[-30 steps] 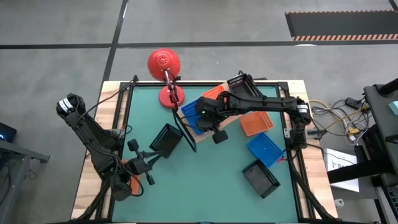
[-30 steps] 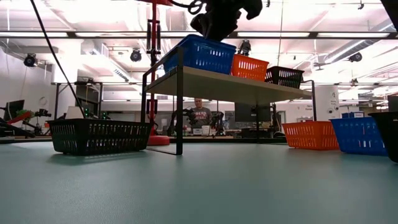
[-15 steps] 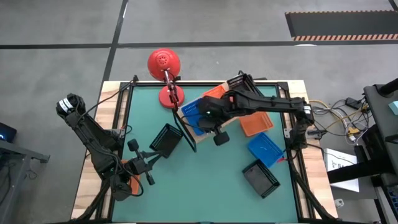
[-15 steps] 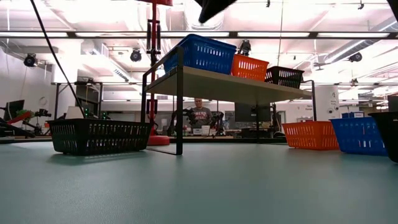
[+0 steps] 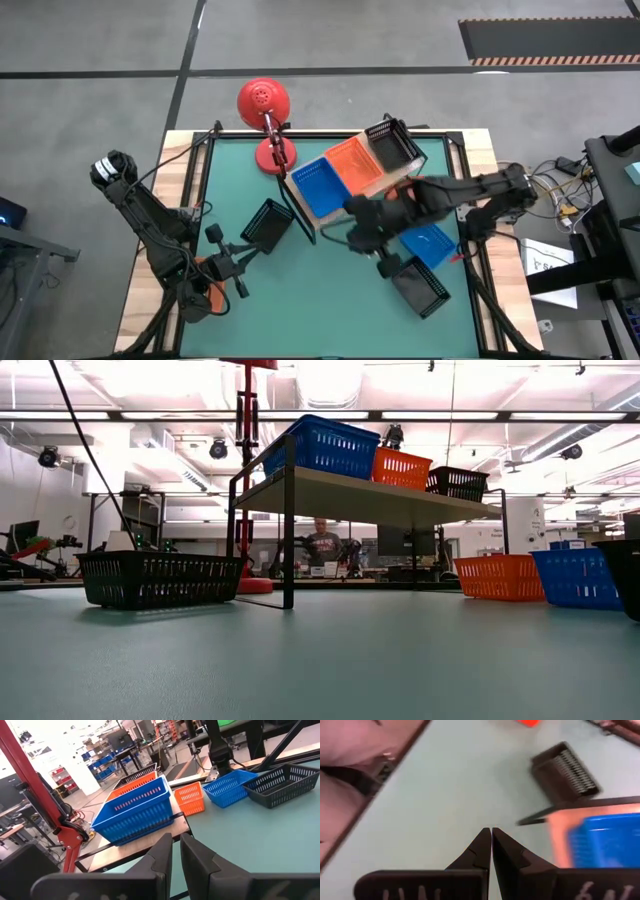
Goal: Stack baskets on shelf by color
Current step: Stack the right black basket on top of the black basket on the shelf
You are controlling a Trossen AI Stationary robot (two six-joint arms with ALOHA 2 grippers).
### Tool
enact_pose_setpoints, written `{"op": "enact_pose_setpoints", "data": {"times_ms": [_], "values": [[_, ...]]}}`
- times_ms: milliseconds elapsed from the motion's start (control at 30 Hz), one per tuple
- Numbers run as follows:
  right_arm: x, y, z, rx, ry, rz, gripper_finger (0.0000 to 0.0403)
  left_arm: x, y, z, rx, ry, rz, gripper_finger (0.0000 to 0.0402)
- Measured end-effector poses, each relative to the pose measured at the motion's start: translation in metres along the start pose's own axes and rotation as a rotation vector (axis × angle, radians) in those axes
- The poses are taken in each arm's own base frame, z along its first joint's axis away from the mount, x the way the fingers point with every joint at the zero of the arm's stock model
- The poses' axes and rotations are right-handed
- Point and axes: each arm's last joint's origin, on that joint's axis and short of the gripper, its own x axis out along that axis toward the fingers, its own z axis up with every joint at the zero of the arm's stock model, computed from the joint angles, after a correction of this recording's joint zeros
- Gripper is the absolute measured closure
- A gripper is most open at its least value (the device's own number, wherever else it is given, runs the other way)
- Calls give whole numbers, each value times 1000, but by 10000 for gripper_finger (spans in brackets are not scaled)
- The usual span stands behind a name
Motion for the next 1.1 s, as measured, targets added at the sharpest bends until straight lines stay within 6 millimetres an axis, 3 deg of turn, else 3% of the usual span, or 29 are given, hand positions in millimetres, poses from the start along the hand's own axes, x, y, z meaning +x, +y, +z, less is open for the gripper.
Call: {"op": "enact_pose_setpoints", "data": {"times_ms": [167, 367, 633, 833, 967, 1100], "values": [[9, 35, -10, 20, 54, -34, 394, 0, -1, 1, -16, -3, -1, 380], [23, 66, -36, 111, 134, -87, 394, 0, -1, 7, -58, -10, -5, 380], [45, 81, -94, 335, 287, -145, 394, 0, -2, 9, -81, -13, -6, 380], [50, 81, -137, 580, 366, -233, 394, 0, -2, 13, -88, -17, -8, 380], [45, 84, -153, 669, 406, -166, 390, 0, -3, 13, -99, -19, -9, 380], [42, 89, -161, 621, 399, -102, 364, 0, -3, 13, -98, -20, -8, 380]]}}
